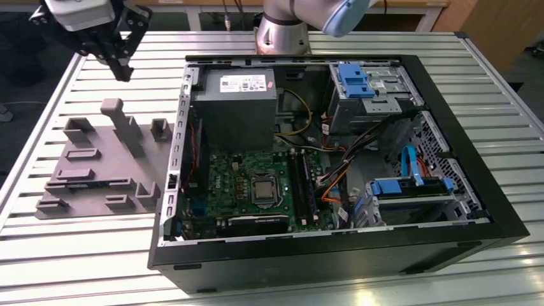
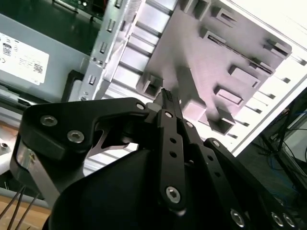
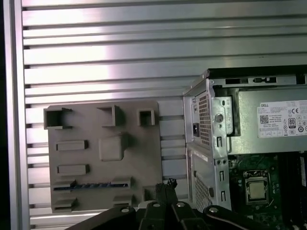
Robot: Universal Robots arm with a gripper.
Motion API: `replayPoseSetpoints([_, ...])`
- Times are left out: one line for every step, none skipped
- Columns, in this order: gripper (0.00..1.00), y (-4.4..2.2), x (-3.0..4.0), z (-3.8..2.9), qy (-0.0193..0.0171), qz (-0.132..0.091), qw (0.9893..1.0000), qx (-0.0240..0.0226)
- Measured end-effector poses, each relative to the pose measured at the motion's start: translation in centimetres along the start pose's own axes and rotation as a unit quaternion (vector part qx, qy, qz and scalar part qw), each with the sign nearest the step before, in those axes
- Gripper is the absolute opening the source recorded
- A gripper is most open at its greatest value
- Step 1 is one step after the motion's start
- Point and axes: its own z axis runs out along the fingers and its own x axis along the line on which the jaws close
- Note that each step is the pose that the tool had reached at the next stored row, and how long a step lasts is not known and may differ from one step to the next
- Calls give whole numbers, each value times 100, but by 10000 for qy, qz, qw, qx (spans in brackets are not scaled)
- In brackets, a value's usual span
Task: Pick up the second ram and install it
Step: 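Reach for the second ram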
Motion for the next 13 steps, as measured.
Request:
replayPoseSetpoints([11, -7, 43, -1, 0, 0, 10000, 0])
replayPoseSetpoints([11, -16, 88, -2, 0, 0, 10000, 0])
replayPoseSetpoints([11, -28, 126, -4, 0, -1, 10000, 0])
replayPoseSetpoints([11, -41, 156, -5, 0, -1, 10000, 0])
replayPoseSetpoints([11, -55, 181, -6, 0, -2, 10000, 0])
replayPoseSetpoints([11, -70, 205, -6, 0, -3, 10000, -1])
replayPoseSetpoints([11, -85, 228, -7, 0, -4, 10000, -1])
replayPoseSetpoints([11, -101, 251, -9, 0, -5, 10000, 0])
replayPoseSetpoints([11, -114, 278, -10, 1, -6, 10000, 0])
replayPoseSetpoints([11, -124, 313, -10, 1, -7, 10000, 0])
replayPoseSetpoints([11, -131, 352, -9, 0, -6, 10000, -1])
replayPoseSetpoints([11, -137, 394, -9, 0, -6, 10000, -1])
replayPoseSetpoints([11, -143, 435, -10, 0, -6, 10000, 0])
